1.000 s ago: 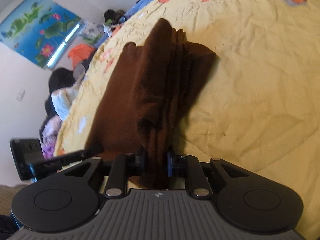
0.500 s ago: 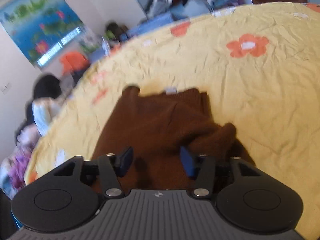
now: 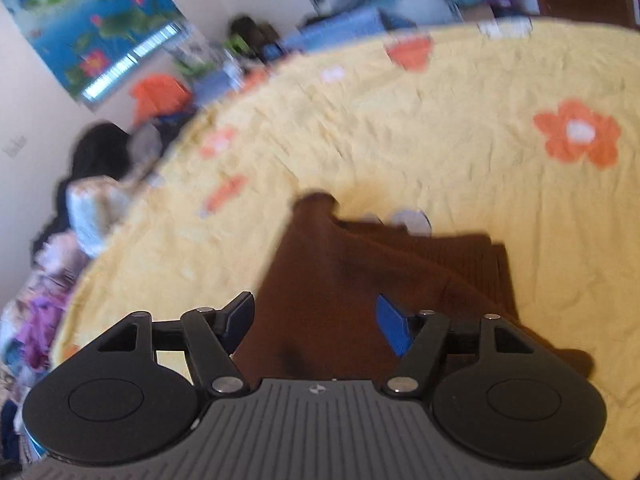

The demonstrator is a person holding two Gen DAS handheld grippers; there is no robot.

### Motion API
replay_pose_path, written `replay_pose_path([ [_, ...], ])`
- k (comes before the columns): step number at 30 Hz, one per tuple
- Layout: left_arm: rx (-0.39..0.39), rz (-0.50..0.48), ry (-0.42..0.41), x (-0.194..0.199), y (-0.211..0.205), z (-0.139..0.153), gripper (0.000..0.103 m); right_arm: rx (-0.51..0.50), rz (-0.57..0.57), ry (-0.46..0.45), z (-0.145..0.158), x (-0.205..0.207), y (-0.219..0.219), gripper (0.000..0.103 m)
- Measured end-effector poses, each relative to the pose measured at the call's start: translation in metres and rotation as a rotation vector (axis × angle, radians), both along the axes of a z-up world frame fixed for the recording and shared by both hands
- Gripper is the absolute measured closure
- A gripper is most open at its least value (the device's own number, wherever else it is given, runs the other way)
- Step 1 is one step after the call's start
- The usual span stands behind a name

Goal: Fold small clothes
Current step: 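Open both grippers and lift them off the folded sweater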

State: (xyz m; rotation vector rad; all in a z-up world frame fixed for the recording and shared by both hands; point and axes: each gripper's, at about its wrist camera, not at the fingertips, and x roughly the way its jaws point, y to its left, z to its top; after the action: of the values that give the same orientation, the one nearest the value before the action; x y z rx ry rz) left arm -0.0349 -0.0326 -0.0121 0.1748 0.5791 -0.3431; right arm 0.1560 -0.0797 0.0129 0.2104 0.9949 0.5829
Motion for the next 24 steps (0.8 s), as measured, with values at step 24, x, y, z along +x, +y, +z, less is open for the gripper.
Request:
replay_pose_path([
  [24, -0.08, 0.304, 0.173, -0.088, 0.053, -0.002, 0.01, -0.101, -0.26, -0.155, -0.004, -0.257, -0.112, 0.0],
])
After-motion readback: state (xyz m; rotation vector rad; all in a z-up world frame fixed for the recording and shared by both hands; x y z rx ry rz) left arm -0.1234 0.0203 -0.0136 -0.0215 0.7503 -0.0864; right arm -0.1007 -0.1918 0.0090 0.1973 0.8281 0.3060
